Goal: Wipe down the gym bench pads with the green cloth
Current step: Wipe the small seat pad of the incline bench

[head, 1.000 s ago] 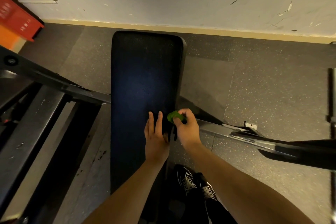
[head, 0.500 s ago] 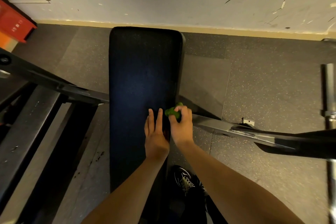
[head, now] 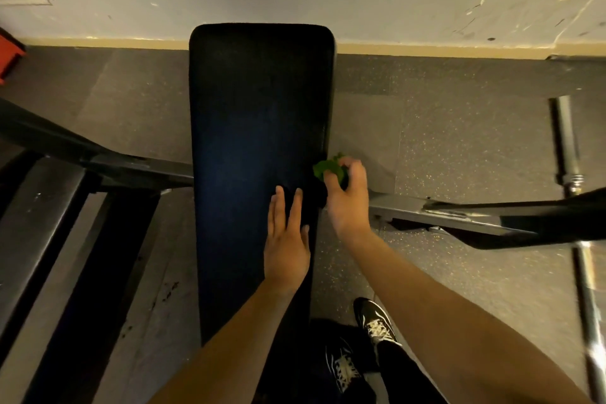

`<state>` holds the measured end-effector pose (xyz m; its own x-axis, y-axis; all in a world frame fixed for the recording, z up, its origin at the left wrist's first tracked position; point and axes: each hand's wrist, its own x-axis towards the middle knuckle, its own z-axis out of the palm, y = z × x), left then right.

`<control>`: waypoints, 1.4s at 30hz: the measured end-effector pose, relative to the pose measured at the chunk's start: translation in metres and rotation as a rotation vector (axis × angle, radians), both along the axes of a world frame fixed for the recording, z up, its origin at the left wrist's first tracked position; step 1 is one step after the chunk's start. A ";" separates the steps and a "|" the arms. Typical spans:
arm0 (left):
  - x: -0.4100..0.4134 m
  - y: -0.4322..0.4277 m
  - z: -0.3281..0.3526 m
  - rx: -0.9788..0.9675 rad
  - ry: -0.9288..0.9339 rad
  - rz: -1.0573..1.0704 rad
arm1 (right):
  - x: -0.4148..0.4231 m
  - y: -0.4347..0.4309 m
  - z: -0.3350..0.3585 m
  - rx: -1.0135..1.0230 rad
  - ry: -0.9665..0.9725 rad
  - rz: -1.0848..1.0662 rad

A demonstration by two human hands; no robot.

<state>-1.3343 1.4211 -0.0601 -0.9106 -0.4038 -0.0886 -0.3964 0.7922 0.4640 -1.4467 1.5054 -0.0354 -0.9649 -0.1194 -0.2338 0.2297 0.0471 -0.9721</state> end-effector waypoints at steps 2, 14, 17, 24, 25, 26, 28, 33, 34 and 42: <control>0.003 -0.002 -0.002 -0.043 -0.008 -0.015 | -0.005 -0.008 0.000 -0.010 -0.019 0.010; 0.038 -0.011 -0.032 -0.027 -0.030 -0.049 | 0.113 -0.001 -0.075 0.146 -0.190 -0.027; 0.048 -0.008 -0.036 -0.016 -0.050 -0.047 | 0.116 0.001 -0.079 0.160 -0.216 -0.005; 0.057 0.018 -0.042 -0.001 -0.046 0.124 | 0.087 0.003 -0.059 0.014 -0.142 -0.086; 0.061 0.018 -0.045 -0.013 -0.029 0.110 | 0.079 0.001 -0.055 -0.019 -0.131 -0.098; 0.066 0.017 -0.048 -0.029 -0.016 0.092 | 0.072 -0.001 -0.054 -0.043 -0.137 -0.100; 0.078 0.016 -0.056 -0.051 -0.013 0.055 | 0.070 -0.005 -0.054 -0.062 -0.160 -0.079; 0.089 0.023 -0.061 -0.012 -0.103 0.136 | 0.118 0.004 -0.084 0.076 -0.125 0.035; 0.088 0.026 -0.061 0.009 -0.098 0.147 | 0.131 0.010 -0.091 0.104 -0.145 0.059; 0.118 0.034 -0.078 0.061 -0.096 0.164 | 0.187 0.048 -0.121 0.204 -0.318 0.311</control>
<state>-1.2161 1.4548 -0.1378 -0.8190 -0.5375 -0.2007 -0.5628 0.6846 0.4632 -1.2598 1.5535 -0.1564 -0.7677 -0.3120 -0.5598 0.4583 0.3434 -0.8198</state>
